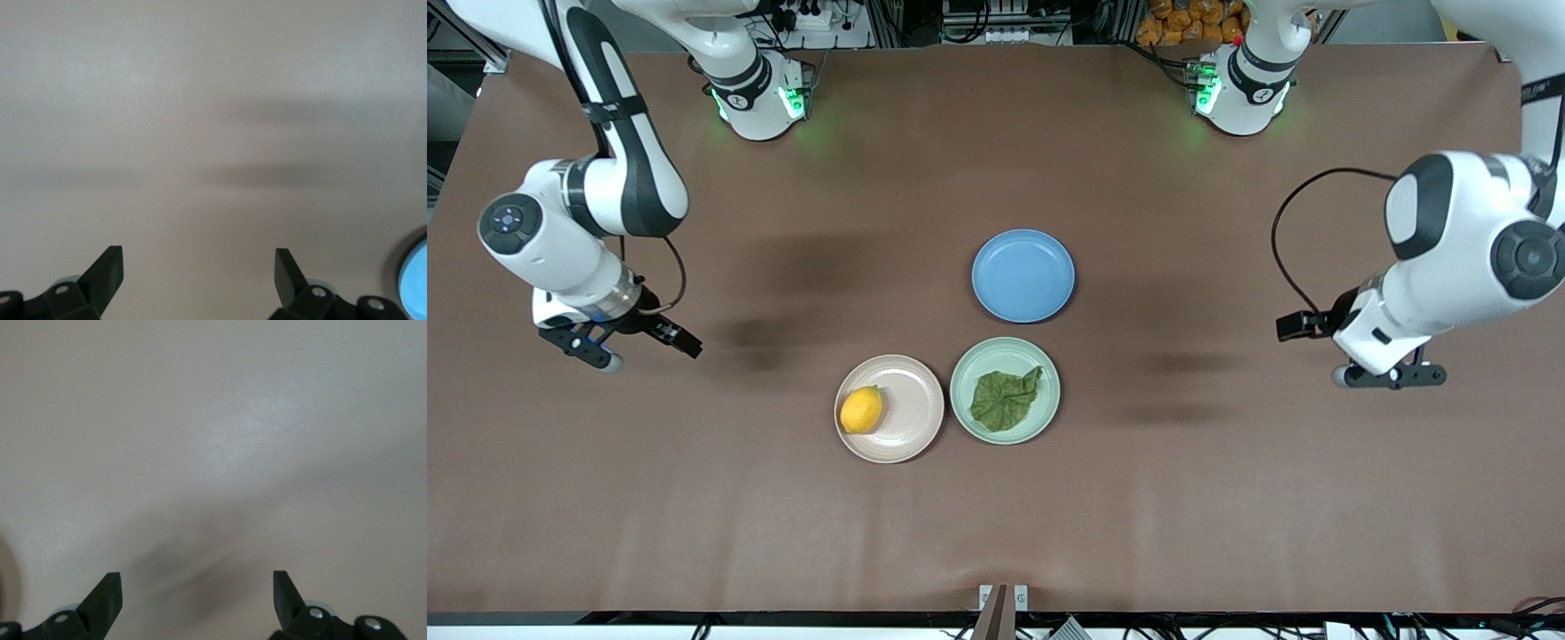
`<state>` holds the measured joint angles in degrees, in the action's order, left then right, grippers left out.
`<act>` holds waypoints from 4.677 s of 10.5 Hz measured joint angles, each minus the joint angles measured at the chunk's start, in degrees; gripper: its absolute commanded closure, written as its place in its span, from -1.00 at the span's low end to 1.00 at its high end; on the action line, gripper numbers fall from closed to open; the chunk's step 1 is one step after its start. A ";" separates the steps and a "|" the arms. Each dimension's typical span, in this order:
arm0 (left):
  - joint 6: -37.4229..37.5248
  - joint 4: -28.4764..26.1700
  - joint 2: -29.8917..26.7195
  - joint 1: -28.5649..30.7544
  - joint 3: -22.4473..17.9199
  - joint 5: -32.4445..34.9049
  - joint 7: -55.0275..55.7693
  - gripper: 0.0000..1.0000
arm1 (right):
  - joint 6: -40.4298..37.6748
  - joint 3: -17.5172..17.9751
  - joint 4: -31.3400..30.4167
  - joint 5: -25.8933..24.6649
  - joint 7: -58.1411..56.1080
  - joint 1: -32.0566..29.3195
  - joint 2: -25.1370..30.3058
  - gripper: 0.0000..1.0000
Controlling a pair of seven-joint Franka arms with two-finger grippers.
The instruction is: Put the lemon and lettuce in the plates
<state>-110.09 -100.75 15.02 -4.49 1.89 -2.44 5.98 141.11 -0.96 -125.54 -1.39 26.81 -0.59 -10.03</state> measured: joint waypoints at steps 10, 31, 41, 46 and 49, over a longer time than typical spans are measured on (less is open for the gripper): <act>1.51 -9.54 -17.55 -0.66 -0.07 0.00 0.00 -1.00 | -10.98 1.13 -1.19 0.00 -0.41 1.30 8.46 -1.00; 26.53 14.93 -11.78 -1.13 -1.92 0.00 -0.47 -1.00 | -47.81 1.18 32.05 2.30 -17.24 1.94 11.39 -1.00; 25.79 14.89 -10.51 -1.11 -1.99 0.00 -0.47 -1.00 | -48.34 0.81 33.44 0.52 -20.56 1.75 11.11 -1.00; 25.78 14.91 -10.50 -1.30 -1.96 0.00 -0.47 -1.00 | -48.42 0.65 33.44 0.45 -22.47 1.72 11.11 -1.00; 25.78 14.92 -10.48 -1.38 -1.96 0.00 -0.47 -1.00 | -48.43 0.65 33.44 0.45 -22.74 1.72 11.11 -1.00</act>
<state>-84.31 -85.84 4.53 -5.87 -0.07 -2.44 5.50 92.68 -0.31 -92.10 -0.94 4.07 1.14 1.08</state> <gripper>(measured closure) 0.000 0.000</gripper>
